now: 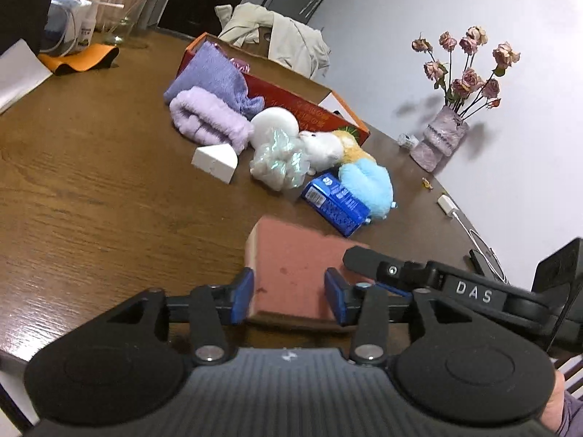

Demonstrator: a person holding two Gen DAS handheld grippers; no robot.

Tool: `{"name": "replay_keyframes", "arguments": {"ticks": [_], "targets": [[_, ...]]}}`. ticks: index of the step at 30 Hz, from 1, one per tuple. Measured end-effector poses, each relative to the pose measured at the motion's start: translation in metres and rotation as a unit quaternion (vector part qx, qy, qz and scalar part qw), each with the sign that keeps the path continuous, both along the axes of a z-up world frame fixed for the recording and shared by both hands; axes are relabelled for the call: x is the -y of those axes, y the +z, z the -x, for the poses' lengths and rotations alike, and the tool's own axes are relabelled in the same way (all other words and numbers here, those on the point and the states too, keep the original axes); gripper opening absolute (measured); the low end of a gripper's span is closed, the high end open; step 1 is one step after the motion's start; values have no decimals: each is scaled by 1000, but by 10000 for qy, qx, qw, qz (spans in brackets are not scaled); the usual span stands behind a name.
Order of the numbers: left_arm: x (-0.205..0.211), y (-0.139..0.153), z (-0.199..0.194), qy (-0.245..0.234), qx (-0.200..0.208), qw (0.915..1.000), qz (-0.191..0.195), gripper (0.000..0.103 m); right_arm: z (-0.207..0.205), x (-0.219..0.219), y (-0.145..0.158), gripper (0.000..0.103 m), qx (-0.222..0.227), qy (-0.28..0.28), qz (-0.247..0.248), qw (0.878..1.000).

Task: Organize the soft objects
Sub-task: 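Close both grippers on the pink sponge and lift it, then carry the pink sponge into the box and open both grippers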

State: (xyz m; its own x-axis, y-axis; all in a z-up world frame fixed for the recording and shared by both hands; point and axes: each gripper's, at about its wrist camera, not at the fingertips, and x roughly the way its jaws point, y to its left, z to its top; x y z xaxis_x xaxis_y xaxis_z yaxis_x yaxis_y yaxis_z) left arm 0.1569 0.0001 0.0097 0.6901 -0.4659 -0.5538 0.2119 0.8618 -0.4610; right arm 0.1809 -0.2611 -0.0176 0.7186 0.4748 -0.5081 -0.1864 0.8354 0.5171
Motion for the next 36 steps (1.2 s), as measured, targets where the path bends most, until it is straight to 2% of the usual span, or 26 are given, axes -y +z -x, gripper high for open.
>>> {"name": "replay_keyframes", "arguments": {"ticks": [5, 9, 11, 13, 15, 16, 17, 22, 26, 29, 31, 33, 36], "targets": [[0, 1, -3, 33, 29, 10000, -35, 47, 0, 0, 0, 43, 48, -55, 21, 10000], [-3, -7, -10, 105, -178, 9998, 45, 53, 4, 2, -1, 46, -31, -40, 1, 10000], [-3, -9, -13, 76, -219, 9997, 70, 53, 5, 1, -4, 47, -121, 16, -121, 9999], [-2, -10, -14, -31, -235, 9997, 114, 48, 6, -1, -6, 47, -172, 93, -189, 9996], [1, -10, -16, -3, -222, 9997, 40, 47, 5, -5, -6, 41, -138, 72, -7, 9999], [2, -9, -18, 32, -257, 9997, 20, 46, 4, -6, -5, 34, -112, 28, 72, 9999], [3, -8, -21, 53, -308, 9995, 56, 45, 2, -5, -2, 30, -60, -24, 140, 9999], [12, 16, -48, -91, -107, 9995, 274, 42, -24, 7, 27, 30, 335, -198, 265, 9989], [24, 55, -105, -271, 266, 9986, 371, 43, -80, 23, 62, 30, 675, -242, 460, 9964], [37, 78, -173, -426, 430, 9974, 397, 42, -147, 40, 88, 31, 807, -345, 519, 9948], [51, 86, -231, -451, 298, 9980, 323, 42, -194, 49, 97, 32, 767, -332, 598, 9947], [67, 92, -281, -495, 233, 9982, 225, 42, -248, 58, 99, 32, 532, -436, 672, 9954], [87, 93, -355, -341, -128, 9991, 217, 41, -323, 69, 95, 32, 168, -523, 726, 9958]]}}
